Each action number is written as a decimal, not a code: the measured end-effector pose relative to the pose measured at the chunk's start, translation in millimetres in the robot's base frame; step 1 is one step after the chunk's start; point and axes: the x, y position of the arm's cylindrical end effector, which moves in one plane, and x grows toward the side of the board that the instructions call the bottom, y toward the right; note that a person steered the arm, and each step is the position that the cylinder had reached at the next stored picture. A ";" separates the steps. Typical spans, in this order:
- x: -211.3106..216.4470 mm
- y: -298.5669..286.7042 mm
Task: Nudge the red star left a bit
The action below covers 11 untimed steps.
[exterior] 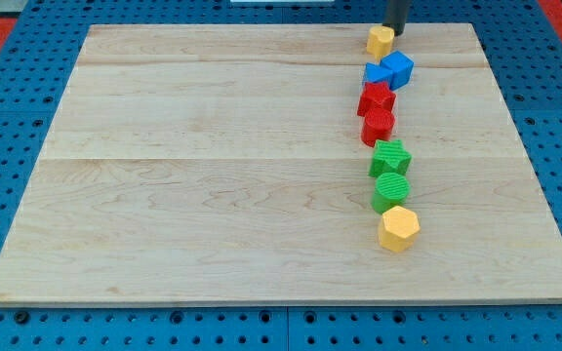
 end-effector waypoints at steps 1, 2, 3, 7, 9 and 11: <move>22.0 3.1; 24.6 89.5; 59.0 131.4; 130.2 -19.7; 156.4 -64.8; 144.1 -133.7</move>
